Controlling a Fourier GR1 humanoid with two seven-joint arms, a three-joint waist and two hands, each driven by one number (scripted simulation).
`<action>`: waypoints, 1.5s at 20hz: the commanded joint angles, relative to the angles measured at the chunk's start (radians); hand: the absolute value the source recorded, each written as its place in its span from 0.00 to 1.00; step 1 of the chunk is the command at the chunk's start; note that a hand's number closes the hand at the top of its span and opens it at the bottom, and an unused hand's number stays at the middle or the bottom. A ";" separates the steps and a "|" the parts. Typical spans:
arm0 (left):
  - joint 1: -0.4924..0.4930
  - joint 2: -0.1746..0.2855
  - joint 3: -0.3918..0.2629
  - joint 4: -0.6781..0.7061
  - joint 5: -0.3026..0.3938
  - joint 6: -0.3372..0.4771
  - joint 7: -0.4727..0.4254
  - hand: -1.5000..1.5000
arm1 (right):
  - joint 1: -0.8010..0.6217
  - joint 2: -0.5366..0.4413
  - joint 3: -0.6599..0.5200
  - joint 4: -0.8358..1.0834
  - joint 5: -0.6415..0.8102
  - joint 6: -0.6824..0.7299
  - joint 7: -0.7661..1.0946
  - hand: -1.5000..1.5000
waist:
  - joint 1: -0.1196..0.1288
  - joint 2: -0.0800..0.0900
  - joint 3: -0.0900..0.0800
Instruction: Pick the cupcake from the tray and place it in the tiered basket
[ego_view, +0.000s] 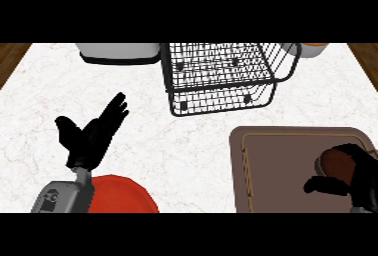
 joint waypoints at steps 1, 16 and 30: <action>-0.033 -0.031 -0.006 0.059 -0.028 0.018 -0.035 0.50 | 0.018 0.077 0.041 0.081 0.059 -0.135 -0.057 1.00 | 0.000 0.016 0.024; -0.020 -0.024 -0.003 0.017 -0.021 0.008 0.008 0.50 | -0.054 0.000 0.224 -0.433 -0.096 0.560 0.148 1.00 | -0.012 0.009 0.022; 0.005 -0.030 -0.014 -0.045 -0.031 0.005 0.033 0.50 | -0.481 -0.045 0.048 -0.864 -0.321 0.834 0.539 1.00 | 0.004 0.009 0.022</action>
